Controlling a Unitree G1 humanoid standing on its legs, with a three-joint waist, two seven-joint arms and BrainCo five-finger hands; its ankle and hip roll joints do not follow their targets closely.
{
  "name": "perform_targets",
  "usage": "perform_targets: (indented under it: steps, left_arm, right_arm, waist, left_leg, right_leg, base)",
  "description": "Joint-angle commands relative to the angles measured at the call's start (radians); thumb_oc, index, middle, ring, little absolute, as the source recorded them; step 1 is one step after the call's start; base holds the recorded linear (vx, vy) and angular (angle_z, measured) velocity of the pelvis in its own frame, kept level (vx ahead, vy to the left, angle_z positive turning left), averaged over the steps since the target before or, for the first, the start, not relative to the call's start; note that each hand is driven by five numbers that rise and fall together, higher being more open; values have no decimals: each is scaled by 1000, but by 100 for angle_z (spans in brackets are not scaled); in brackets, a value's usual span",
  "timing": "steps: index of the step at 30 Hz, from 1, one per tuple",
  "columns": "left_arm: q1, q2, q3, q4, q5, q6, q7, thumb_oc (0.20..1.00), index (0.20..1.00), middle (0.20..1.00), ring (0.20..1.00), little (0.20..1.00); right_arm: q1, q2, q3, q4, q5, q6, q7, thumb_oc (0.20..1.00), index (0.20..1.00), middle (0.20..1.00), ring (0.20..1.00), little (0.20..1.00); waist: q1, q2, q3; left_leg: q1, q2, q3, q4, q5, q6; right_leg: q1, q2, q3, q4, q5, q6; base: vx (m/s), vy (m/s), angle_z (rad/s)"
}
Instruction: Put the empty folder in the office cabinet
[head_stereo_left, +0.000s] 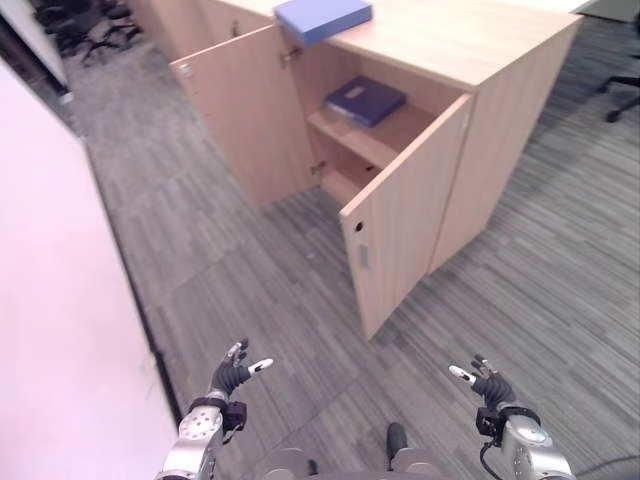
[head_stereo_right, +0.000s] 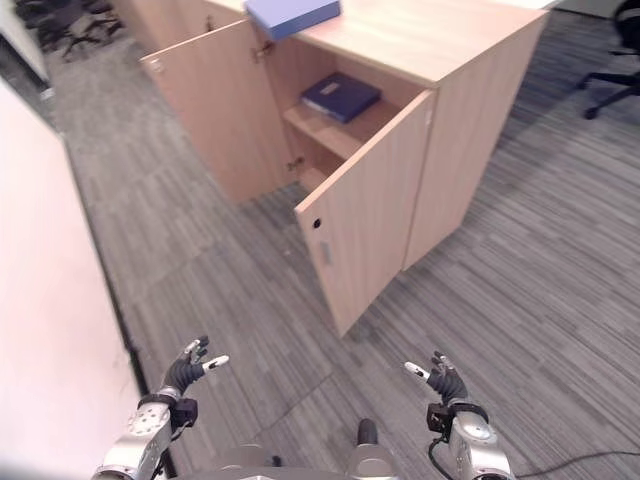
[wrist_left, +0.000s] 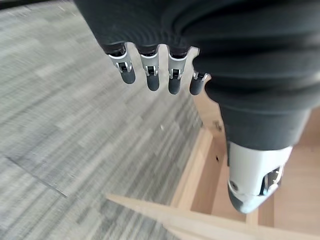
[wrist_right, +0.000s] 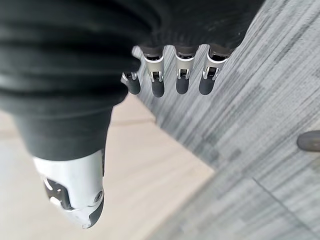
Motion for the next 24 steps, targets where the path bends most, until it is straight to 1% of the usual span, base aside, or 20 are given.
perform_targets:
  steps: [1,3,4,5,6,7,9,11,13,14,15,16,17,18,19,20,21,22,23,24]
  left_arm:
    - [-2,41,-16,-50,-4,-38,14,1000,1000,1000,1000,1000]
    - [0,38,-23,-35,0,-46,28,1000,1000,1000,1000,1000]
    - [-1,39,-23,-33,0,-46,29,1000,1000,1000,1000,1000]
    - [11,42,-25,-38,4,-50,30,1000,1000,1000,1000,1000]
    - [12,42,-25,-38,4,-50,30,1000,1000,1000,1000,1000]
    - [16,45,-25,-40,2,-53,30,1000,1000,1000,1000,1000]
    - [19,48,-31,-37,0,-56,22,1000,1000,1000,1000,1000]
    - [17,53,-38,-35,9,-53,10,1000,1000,1000,1000,1000]
    - [7,60,-54,-30,26,-57,5,1000,1000,1000,1000,1000]
    - [-2,66,-60,-27,27,-56,6,1000,1000,1000,1000,1000]
    - [-15,84,-58,-31,32,-59,14,1000,1000,1000,1000,1000]
    - [-16,85,-58,-31,32,-59,13,1000,1000,1000,1000,1000]
    - [-18,95,-56,-41,32,-57,19,1000,1000,1000,1000,1000]
    - [-19,111,-53,-68,25,-49,20,1000,1000,1000,1000,1000]
    - [-19,111,-53,-68,25,-49,20,1000,1000,1000,1000,1000]
    - [-8,120,-42,-95,15,-45,16,1000,1000,1000,1000,1000]
    - [23,116,-16,-112,4,-38,10,1000,1000,1000,1000,1000]
    - [23,117,-15,-113,4,-38,10,1000,1000,1000,1000,1000]
    - [32,116,-1,-115,-3,-33,11,1000,1000,1000,1000,1000]
    - [50,108,26,-114,-15,-22,12,1000,1000,1000,1000,1000]
  right_arm:
    - [7,-29,-6,-33,9,-25,-4,1000,1000,1000,1000,1000]
    - [8,-30,-4,-27,2,-27,-10,1000,1000,1000,1000,1000]
    - [8,-30,-4,-27,2,-27,-10,1000,1000,1000,1000,1000]
    - [7,-30,-3,-30,-2,-26,-11,1000,1000,1000,1000,1000]
    - [8,-30,-2,-31,-2,-26,-11,1000,1000,1000,1000,1000]
    - [7,-28,2,-28,-2,-26,-8,1000,1000,1000,1000,1000]
    - [5,-21,3,-12,4,-24,-2,1000,1000,1000,1000,1000]
    - [5,-4,1,-6,6,-19,7,1000,1000,1000,1000,1000]
    - [17,16,-8,-4,9,-19,9,1000,1000,1000,1000,1000]
    - [18,27,-10,-9,16,-18,8,1000,1000,1000,1000,1000]
    - [7,57,-13,-5,26,-17,2,1000,1000,1000,1000,1000]
    - [6,58,-13,-5,26,-17,2,1000,1000,1000,1000,1000]
    - [-7,67,-4,-12,27,-20,-1,1000,1000,1000,1000,1000]
    - [-7,80,3,-26,32,-25,-6,1000,1000,1000,1000,1000]
    - [-8,81,3,-26,32,-25,-6,1000,1000,1000,1000,1000]
    - [0,87,3,-36,36,-28,-8,1000,1000,1000,1000,1000]
    - [13,91,11,-29,30,-26,-6,1000,1000,1000,1000,1000]
    - [13,91,11,-29,30,-26,-6,1000,1000,1000,1000,1000]
    - [16,89,9,-12,29,-26,-10,1000,1000,1000,1000,1000]
    - [13,89,-3,37,47,-23,-20,1000,1000,1000,1000,1000]
  waist:
    - [31,16,12]
    - [47,22,9]
    - [47,21,10]
    - [54,24,8]
    - [56,24,8]
    - [55,25,6]
    - [47,29,3]
    - [35,37,-15]
    - [19,24,-25]
    - [9,14,-26]
    - [5,-21,-27]
    - [8,-22,-29]
    - [18,-22,-22]
    - [25,3,-12]
    - [22,2,-14]
    - [31,12,-9]
    - [40,19,-4]
    - [41,18,-6]
    - [50,20,-2]
    - [64,18,0]
  left_leg:
    - [4,57,-91,-96,102,10]
    - [-58,81,-237,-181,156,-20]
    - [-55,81,-236,-181,153,-20]
    - [-85,87,-353,-179,158,-33]
    - [-84,88,-351,-178,155,-33]
    - [-81,87,-414,-157,152,-40]
    - [-82,88,-445,-113,142,-50]
    - [-49,102,-405,-113,101,-53]
    - [-34,91,-353,-102,55,-57]
    - [-29,80,-323,-90,29,-52]
    - [-1,46,-228,-75,-29,-31]
    - [-3,46,-225,-76,-24,-31]
    - [25,49,-162,-86,-40,-25]
    - [64,39,-52,-120,-37,-5]
    - [60,37,-55,-121,-33,-5]
    - [66,16,16,-135,-20,13]
    - [69,-23,109,-152,-3,48]
    - [67,-24,109,-152,0,48]
    - [68,-40,151,-151,4,69]
    - [59,-64,211,-135,3,97]
  right_leg:
    - [8,-105,60,74,-119,180]
    - [40,-114,154,73,-150,192]
    - [42,-114,154,76,-155,191]
    - [53,-114,238,97,-187,195]
    - [51,-113,240,103,-191,194]
    - [49,-112,292,122,-202,199]
    - [43,-125,354,155,-220,214]
    - [30,-151,398,171,-228,233]
    - [17,-204,424,169,-184,262]
    - [2,-240,422,164,-138,279]
    - [-39,-297,422,124,18,304]
    - [-43,-297,426,120,25,304]
    - [-106,-328,356,118,129,304]
    - [-155,-371,63,141,128,288]
    - [-157,-373,60,138,132,288]
    - [-149,-372,-77,179,94,274]
    - [-134,-305,-191,257,8,248]
    - [-137,-305,-190,255,11,247]
    - [-127,-265,-235,306,-25,238]
    - [-95,-176,-292,338,-104,207]
  base:
    - [524,321,-70]
    - [448,275,-63]
    - [385,317,-136]
    - [231,211,-144]
    - [314,363,-140]
    - [141,249,-89]
    - [180,451,-114]
    - [181,514,-100]
    - [132,501,-54]
    - [96,532,-85]
    - [55,382,-89]
    - [23,350,-121]
    - [-132,468,-114]
    - [-129,467,-114]
    - [-236,572,-149]
    - [-316,597,-178]
    - [-315,597,-155]
    - [-302,554,-74]
    - [-263,403,-117]
    - [-350,503,-131]
